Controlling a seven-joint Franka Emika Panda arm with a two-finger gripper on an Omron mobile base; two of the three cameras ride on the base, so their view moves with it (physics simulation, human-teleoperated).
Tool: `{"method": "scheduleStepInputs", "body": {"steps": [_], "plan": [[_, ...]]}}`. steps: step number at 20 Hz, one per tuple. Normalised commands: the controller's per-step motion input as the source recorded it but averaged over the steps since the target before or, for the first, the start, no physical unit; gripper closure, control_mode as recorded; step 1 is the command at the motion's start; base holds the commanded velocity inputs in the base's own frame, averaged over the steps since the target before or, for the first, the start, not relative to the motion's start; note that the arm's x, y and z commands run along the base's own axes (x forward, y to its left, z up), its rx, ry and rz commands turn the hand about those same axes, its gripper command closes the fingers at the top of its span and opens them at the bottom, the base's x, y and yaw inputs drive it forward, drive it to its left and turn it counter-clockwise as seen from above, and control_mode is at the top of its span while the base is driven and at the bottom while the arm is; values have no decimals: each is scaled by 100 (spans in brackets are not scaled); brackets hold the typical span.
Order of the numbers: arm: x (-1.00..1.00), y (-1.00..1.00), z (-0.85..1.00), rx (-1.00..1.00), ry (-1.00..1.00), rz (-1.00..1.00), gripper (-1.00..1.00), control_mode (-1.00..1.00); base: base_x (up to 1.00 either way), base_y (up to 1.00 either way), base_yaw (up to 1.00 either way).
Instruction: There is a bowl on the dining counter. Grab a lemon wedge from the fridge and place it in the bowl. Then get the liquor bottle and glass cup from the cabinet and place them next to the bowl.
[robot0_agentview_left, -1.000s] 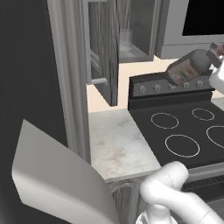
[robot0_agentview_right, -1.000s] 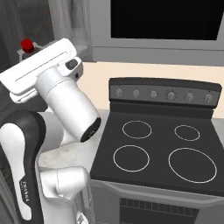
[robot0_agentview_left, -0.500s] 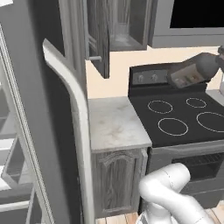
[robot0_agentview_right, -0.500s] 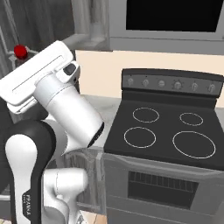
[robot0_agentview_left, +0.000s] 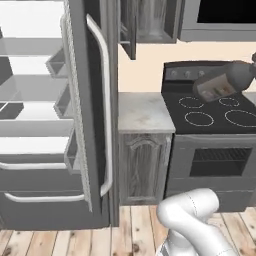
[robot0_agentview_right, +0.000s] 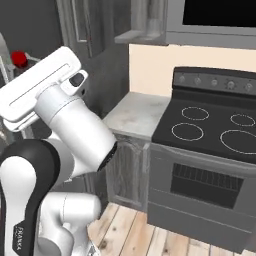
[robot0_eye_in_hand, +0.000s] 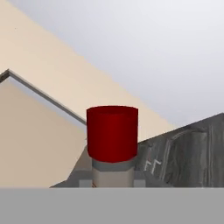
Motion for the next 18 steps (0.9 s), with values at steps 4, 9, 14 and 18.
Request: {"method": "scheduleStepInputs", "body": {"steps": [4,9,14,18], "plan": [[0,0,0,0,0,0,100,100,-88,14,34],[0,0,0,0,0,0,100,100,-84,16,35],[0,0,0,0,0,0,100,100,-56,41,42],[0,0,0,0,0,0,100,100,-19,63,52]]}}
